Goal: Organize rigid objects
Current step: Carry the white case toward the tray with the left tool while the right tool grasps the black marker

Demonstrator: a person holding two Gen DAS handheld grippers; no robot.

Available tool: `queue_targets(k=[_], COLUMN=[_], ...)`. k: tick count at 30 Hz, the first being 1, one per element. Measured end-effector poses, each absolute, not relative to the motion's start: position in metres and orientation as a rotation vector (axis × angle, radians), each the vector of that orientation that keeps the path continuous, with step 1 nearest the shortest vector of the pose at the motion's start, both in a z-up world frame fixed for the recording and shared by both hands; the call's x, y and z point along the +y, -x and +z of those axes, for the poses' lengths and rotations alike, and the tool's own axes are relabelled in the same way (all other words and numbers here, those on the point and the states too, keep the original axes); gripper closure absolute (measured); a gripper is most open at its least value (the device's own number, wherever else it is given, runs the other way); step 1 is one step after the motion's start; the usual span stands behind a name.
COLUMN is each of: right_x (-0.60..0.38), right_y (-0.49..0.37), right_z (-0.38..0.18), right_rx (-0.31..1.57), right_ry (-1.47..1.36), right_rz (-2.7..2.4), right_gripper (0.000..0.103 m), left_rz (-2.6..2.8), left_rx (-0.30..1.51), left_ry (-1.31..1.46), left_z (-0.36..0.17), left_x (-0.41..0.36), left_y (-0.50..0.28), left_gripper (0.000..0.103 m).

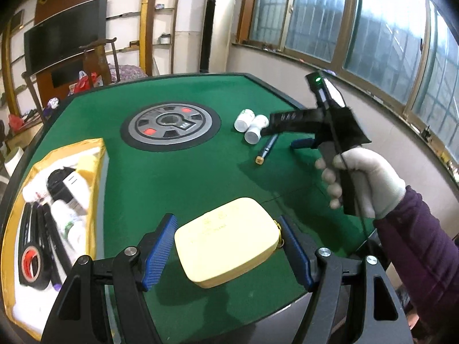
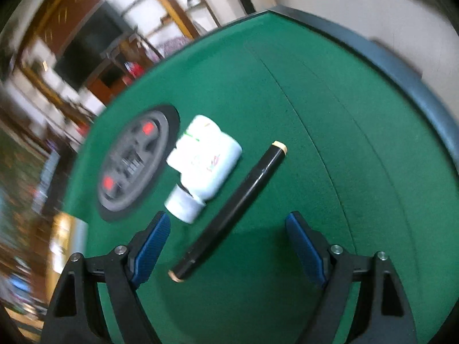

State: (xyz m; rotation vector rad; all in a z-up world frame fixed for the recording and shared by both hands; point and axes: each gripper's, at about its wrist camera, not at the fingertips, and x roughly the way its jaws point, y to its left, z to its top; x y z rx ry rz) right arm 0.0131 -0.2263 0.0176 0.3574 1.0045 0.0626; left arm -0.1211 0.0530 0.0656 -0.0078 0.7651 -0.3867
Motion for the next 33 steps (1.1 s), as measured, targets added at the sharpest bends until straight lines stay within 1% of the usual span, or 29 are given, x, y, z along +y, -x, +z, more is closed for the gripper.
queue_targets(k=[1, 2, 4, 6, 12, 13, 14, 15, 16, 18, 20, 26, 33], right_x=[-0.221, -0.217, -0.211, -0.208, -0.190, -0.188, -0.186, -0.186, -0.192, -0.206, -0.219, -0.217, -0.166], right_y=[-0.014, -0.015, -0.020, -0.026, -0.040, -0.039, -0.036, -0.032, -0.028, -0.020, -0.006, 0.032, 0.058], right_z=[0.018, 0.019, 0.019, 0.020, 0.018, 0.017, 0.016, 0.016, 0.016, 0.015, 0.015, 0.025, 0.054], right_rx=[1.014, 1.023, 1.040, 1.057, 1.072, 1.060, 1.045, 1.030, 1.024, 1.017, 0.993, 0.967, 0.932], right_ry=[-0.318, -0.282, -0.223, -0.189, -0.090, -0.081, -0.075, -0.095, -0.147, -0.270, -0.367, -0.469, -0.499], right_rz=[0.042, 0.019, -0.024, -0.042, -0.114, -0.117, -0.118, -0.099, -0.065, 0.002, 0.062, 0.206, 0.457], right_gripper=[0.029, 0.033, 0.049, 0.058, 0.059, 0.063, 0.070, 0.081, 0.085, 0.088, 0.088, 0.088, 0.088], left_rz=[-0.382, -0.380, -0.375, -0.360, -0.330, -0.324, -0.319, -0.315, -0.309, -0.298, -0.287, -0.245, -0.120], left_rx=[0.762, 0.761, 0.763, 0.763, 0.752, 0.746, 0.741, 0.738, 0.735, 0.733, 0.733, 0.731, 0.707], left_ry=[0.021, 0.033, 0.056, 0.077, 0.129, 0.134, 0.136, 0.137, 0.140, 0.153, 0.167, 0.222, 0.233], left_z=[0.065, 0.065, 0.063, 0.062, 0.060, 0.061, 0.061, 0.062, 0.062, 0.061, 0.060, 0.056, 0.060], left_x=[0.058, 0.062, 0.071, 0.081, 0.103, 0.107, 0.110, 0.113, 0.117, 0.127, 0.137, 0.168, 0.208], left_y=[0.123, 0.125, 0.127, 0.129, 0.135, 0.136, 0.139, 0.140, 0.142, 0.143, 0.146, 0.152, 0.166], left_gripper=[0.027, 0.027, 0.027, 0.027, 0.027, 0.027, 0.027, 0.027, 0.027, 0.027, 0.027, 0.027, 0.027])
